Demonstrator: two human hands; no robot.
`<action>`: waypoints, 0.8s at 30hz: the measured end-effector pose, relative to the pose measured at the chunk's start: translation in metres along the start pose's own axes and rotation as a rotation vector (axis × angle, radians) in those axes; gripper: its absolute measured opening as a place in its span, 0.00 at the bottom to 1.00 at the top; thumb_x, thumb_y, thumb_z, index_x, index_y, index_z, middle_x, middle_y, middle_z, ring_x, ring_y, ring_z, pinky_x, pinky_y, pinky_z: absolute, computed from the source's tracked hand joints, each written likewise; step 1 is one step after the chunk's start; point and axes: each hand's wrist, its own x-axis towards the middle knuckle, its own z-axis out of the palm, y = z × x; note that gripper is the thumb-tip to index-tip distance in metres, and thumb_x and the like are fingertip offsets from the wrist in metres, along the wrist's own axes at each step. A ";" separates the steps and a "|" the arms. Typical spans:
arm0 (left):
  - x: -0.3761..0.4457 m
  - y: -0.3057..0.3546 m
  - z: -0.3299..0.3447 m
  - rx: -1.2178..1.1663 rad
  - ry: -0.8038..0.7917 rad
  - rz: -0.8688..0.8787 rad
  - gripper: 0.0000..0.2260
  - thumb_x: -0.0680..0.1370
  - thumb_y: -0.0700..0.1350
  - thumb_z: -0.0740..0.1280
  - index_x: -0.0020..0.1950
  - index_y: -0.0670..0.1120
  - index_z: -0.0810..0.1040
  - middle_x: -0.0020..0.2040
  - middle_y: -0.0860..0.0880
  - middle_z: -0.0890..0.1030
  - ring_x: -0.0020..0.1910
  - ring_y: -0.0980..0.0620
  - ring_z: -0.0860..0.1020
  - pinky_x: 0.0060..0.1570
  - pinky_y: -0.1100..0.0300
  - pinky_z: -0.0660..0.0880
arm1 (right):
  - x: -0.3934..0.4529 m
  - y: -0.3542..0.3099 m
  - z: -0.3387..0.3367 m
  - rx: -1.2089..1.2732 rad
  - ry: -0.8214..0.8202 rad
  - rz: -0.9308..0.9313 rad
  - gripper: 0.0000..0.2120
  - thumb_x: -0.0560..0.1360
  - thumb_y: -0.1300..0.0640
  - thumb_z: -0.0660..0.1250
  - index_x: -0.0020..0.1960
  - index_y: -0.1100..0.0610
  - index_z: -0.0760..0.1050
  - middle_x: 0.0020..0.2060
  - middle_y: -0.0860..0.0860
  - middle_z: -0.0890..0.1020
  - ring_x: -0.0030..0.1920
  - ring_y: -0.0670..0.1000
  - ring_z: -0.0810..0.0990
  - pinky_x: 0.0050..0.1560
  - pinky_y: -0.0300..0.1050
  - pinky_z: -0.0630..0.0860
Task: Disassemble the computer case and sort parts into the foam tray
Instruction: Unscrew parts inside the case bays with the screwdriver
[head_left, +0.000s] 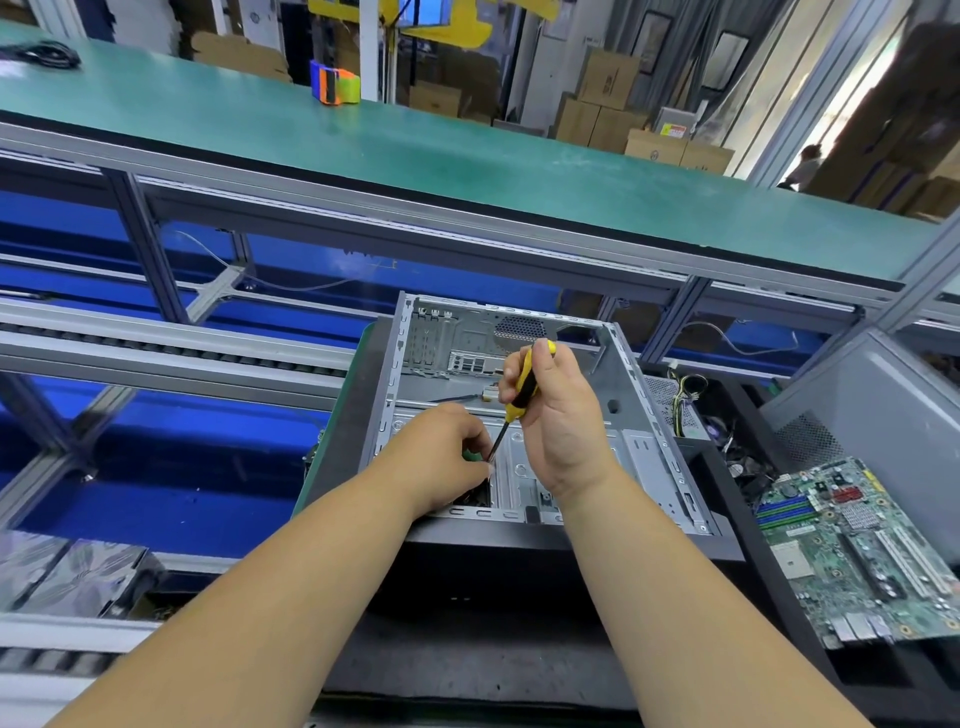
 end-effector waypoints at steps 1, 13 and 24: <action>0.000 0.000 0.000 0.005 0.001 0.000 0.05 0.71 0.50 0.74 0.41 0.54 0.79 0.44 0.56 0.74 0.44 0.57 0.75 0.48 0.57 0.76 | 0.000 0.000 0.000 0.023 -0.003 0.008 0.11 0.78 0.48 0.61 0.48 0.56 0.70 0.36 0.48 0.77 0.34 0.48 0.73 0.40 0.39 0.73; 0.000 0.000 -0.001 0.023 -0.007 0.008 0.06 0.71 0.50 0.74 0.39 0.55 0.78 0.44 0.55 0.74 0.44 0.57 0.74 0.47 0.58 0.75 | -0.002 -0.007 0.005 0.043 -0.053 0.006 0.17 0.86 0.54 0.49 0.61 0.59 0.74 0.37 0.52 0.75 0.39 0.50 0.71 0.45 0.43 0.71; -0.002 0.001 -0.002 -0.021 -0.009 -0.011 0.05 0.70 0.47 0.74 0.41 0.53 0.79 0.45 0.55 0.75 0.45 0.55 0.76 0.48 0.58 0.76 | -0.003 -0.004 0.005 -0.114 0.012 -0.021 0.07 0.83 0.54 0.60 0.48 0.54 0.70 0.37 0.48 0.77 0.40 0.49 0.75 0.45 0.44 0.71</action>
